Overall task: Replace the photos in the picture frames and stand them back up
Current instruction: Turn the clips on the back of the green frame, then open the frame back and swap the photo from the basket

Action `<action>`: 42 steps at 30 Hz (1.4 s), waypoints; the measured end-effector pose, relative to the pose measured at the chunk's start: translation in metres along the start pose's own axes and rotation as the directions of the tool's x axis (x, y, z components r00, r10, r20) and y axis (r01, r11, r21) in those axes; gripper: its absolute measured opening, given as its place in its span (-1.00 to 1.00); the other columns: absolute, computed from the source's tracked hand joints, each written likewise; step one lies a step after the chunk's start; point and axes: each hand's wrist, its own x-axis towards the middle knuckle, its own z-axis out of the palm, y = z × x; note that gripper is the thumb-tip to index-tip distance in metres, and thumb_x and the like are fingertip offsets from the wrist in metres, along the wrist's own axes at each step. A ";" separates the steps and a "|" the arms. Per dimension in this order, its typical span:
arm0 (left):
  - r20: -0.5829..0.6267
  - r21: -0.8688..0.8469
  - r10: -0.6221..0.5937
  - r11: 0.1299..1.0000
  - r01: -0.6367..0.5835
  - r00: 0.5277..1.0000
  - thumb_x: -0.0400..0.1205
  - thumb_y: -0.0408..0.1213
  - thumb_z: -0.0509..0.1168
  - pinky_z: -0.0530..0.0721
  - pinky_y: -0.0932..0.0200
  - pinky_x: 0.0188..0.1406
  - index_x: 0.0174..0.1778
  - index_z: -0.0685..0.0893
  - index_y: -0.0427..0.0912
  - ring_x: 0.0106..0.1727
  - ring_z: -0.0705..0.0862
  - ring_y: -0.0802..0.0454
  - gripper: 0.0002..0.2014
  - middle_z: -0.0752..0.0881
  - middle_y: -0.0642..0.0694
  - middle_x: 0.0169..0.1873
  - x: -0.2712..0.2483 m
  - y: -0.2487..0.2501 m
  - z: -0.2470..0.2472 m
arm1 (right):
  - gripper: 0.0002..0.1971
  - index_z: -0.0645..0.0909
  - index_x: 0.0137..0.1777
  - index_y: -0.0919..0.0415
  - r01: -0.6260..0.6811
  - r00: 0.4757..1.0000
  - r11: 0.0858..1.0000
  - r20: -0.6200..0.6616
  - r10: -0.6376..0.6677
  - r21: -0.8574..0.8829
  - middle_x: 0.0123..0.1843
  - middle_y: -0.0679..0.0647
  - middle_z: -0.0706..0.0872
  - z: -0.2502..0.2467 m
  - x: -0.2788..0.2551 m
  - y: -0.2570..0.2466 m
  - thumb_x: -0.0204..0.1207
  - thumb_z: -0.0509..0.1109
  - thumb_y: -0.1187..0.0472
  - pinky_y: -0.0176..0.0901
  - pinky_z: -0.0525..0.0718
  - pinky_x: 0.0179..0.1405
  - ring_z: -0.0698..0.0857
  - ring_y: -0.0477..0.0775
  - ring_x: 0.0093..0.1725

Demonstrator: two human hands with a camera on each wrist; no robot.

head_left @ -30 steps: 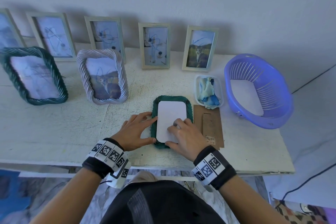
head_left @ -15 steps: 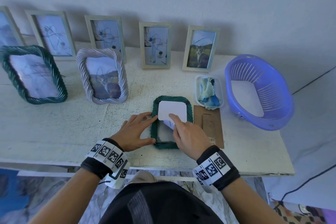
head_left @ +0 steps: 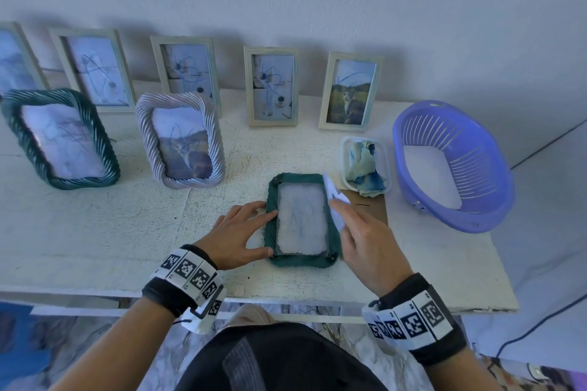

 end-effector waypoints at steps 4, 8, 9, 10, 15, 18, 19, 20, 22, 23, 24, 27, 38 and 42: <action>0.013 0.003 0.008 1.000 -0.008 1.000 0.34 0.53 -0.12 0.25 -0.16 0.55 0.69 0.05 0.23 0.59 0.12 0.02 -0.05 0.03 0.10 0.66 0.000 -0.001 -0.001 | -0.52 0.58 0.38 0.27 -0.050 0.990 0.999 -0.129 0.049 -0.008 0.10 0.11 0.77 -0.020 -0.014 0.010 0.58 0.00 0.20 -0.44 0.41 -0.30 0.64 -0.12 -0.26; 0.024 -0.033 0.016 0.999 -0.015 1.000 0.34 0.51 -0.10 0.28 -0.10 0.57 0.68 0.11 0.19 0.58 0.19 0.00 -0.04 0.11 0.05 0.65 0.002 -0.001 -0.008 | -0.62 0.60 0.39 0.16 -0.143 0.965 0.968 -0.190 0.183 0.208 -0.33 -0.34 0.65 -0.037 -0.040 0.025 0.65 0.13 0.33 -0.57 0.35 -0.44 0.47 -0.34 -0.46; 0.019 -0.050 0.010 0.999 -0.009 1.000 0.33 0.50 -0.10 0.27 -0.05 0.57 0.68 0.14 0.16 0.58 0.20 -0.01 -0.04 0.14 0.02 0.64 0.002 0.001 -0.012 | -0.62 0.60 0.39 0.05 -0.180 0.956 0.949 -0.179 0.231 0.258 -0.43 -0.32 0.56 -0.039 -0.049 0.030 0.67 0.15 0.35 -0.53 0.40 -0.46 0.43 -0.26 -0.51; 0.005 -0.063 0.002 0.998 -0.002 1.000 0.33 0.50 -0.11 0.28 -0.02 0.56 0.68 0.17 0.14 0.58 0.22 -0.03 -0.03 0.18 0.00 0.64 0.004 0.003 -0.016 | -0.61 0.59 0.38 -0.05 -0.233 0.946 0.922 -0.150 0.289 0.309 -0.47 -0.28 0.53 -0.042 -0.057 0.034 0.70 0.15 0.34 -0.44 0.54 -0.42 0.43 -0.19 -0.52; -0.165 0.032 0.020 0.999 -0.015 0.986 0.43 0.39 -0.09 0.36 -0.12 0.51 0.62 0.35 0.05 0.55 0.27 -0.12 -0.15 0.26 -0.08 0.61 0.020 0.034 -0.036 | -0.53 0.60 0.31 -0.16 -0.453 0.857 0.765 -0.011 0.514 0.457 -0.20 -0.21 0.73 -0.046 -0.095 0.051 0.67 0.16 0.44 -0.07 0.79 -0.07 0.71 -0.08 -0.13; -0.225 0.000 0.102 0.995 -0.104 0.969 0.59 0.20 0.10 0.36 -0.11 0.52 0.58 0.41 0.04 0.54 0.29 -0.11 -0.36 0.30 -0.07 0.59 0.039 0.065 -0.048 | -0.51 0.60 0.30 -0.18 -0.521 0.817 0.748 -0.013 0.576 0.410 -0.03 -0.02 0.77 -0.044 -0.118 0.068 0.65 0.18 0.45 0.07 0.77 -0.04 0.73 -0.06 -0.06; -0.232 -0.018 0.143 0.988 -0.151 0.962 0.59 0.20 0.09 0.38 -0.11 0.51 0.57 0.43 0.03 0.52 0.32 -0.10 -0.37 0.34 -0.08 0.57 0.045 0.077 -0.051 | -0.55 0.61 0.31 -0.16 -0.543 0.803 0.750 -0.028 0.595 0.378 -0.05 -0.03 0.78 -0.043 -0.125 0.073 0.66 0.19 0.41 0.12 0.75 -0.02 0.75 -0.06 -0.07; -0.247 -0.027 0.194 0.978 -0.207 0.949 0.57 0.22 0.06 0.41 -0.13 0.49 0.55 0.46 0.02 0.49 0.37 -0.11 -0.36 0.39 -0.10 0.54 0.052 0.090 -0.054 | -0.58 0.61 0.32 -0.14 -0.558 0.792 0.750 -0.041 0.609 0.356 -0.08 -0.07 0.78 -0.043 -0.130 0.078 0.67 0.20 0.37 0.15 0.74 -0.01 0.75 -0.09 -0.09; -0.286 -0.012 0.306 0.946 -0.323 0.908 0.53 0.21 0.00 0.51 -0.18 0.39 0.49 0.55 -0.03 0.40 0.47 -0.16 -0.33 0.48 -0.15 0.47 0.068 0.115 -0.054 | -0.62 0.59 0.35 -0.11 -0.566 0.794 0.766 -0.049 0.606 0.306 -0.17 -0.13 0.80 -0.043 -0.138 0.084 0.67 0.21 0.33 0.08 0.73 -0.04 0.75 -0.13 -0.18; -0.300 0.011 0.356 0.929 -0.370 0.885 0.53 0.17 0.01 0.55 -0.19 0.33 0.46 0.57 -0.05 0.37 0.50 -0.18 -0.35 0.50 -0.17 0.44 0.078 0.128 -0.053 | -0.61 0.58 0.38 -0.10 -0.564 0.803 0.781 -0.045 0.595 0.270 -0.25 -0.12 0.79 -0.044 -0.140 0.086 0.67 0.21 0.32 0.03 0.73 -0.08 0.74 -0.11 -0.23; -0.307 0.041 0.398 0.913 -0.405 0.865 0.55 0.11 0.05 0.56 -0.21 0.30 0.46 0.57 -0.05 0.37 0.50 -0.21 -0.40 0.50 -0.19 0.44 0.087 0.142 -0.053 | -0.61 0.57 0.41 -0.07 -0.558 0.814 0.798 -0.034 0.580 0.227 -0.32 -0.10 0.76 -0.045 -0.142 0.088 0.67 0.22 0.31 -0.02 0.72 -0.13 0.71 -0.09 -0.28; -0.251 0.160 0.479 0.878 -0.452 0.841 0.67 -0.07 0.25 0.48 -0.24 0.39 0.56 0.45 0.05 0.54 0.33 -0.25 -0.51 0.32 -0.19 0.58 0.116 0.179 -0.051 | -0.59 0.54 0.47 -0.04 -0.537 0.843 0.840 0.015 0.537 0.082 -0.44 -0.06 0.67 -0.046 -0.145 0.093 0.66 0.23 0.26 0.00 0.65 -0.30 0.62 -0.06 -0.44; -0.217 0.284 0.498 0.855 -0.434 0.840 0.72 -0.07 0.21 0.46 -0.15 0.36 0.31 0.64 0.04 0.47 0.36 -0.25 -0.72 0.35 -0.10 0.55 0.158 0.215 -0.057 | -0.57 0.39 0.54 -0.16 -0.517 0.800 0.809 0.179 0.573 -0.280 -0.28 0.05 0.60 -0.064 -0.110 0.111 0.69 0.12 0.16 -0.06 0.47 -0.37 0.53 0.13 -0.29; -0.238 0.225 0.505 0.860 -0.459 0.830 0.70 -0.07 0.25 0.50 -0.13 0.29 0.31 0.66 0.03 0.37 0.45 -0.22 -0.72 0.36 -0.11 0.53 0.156 0.209 -0.067 | -0.56 0.41 0.52 -0.19 -0.520 0.800 0.796 0.150 0.581 -0.309 0.07 0.22 0.75 -0.066 -0.086 0.136 0.68 0.13 0.17 0.01 0.67 -0.09 0.68 0.28 -0.02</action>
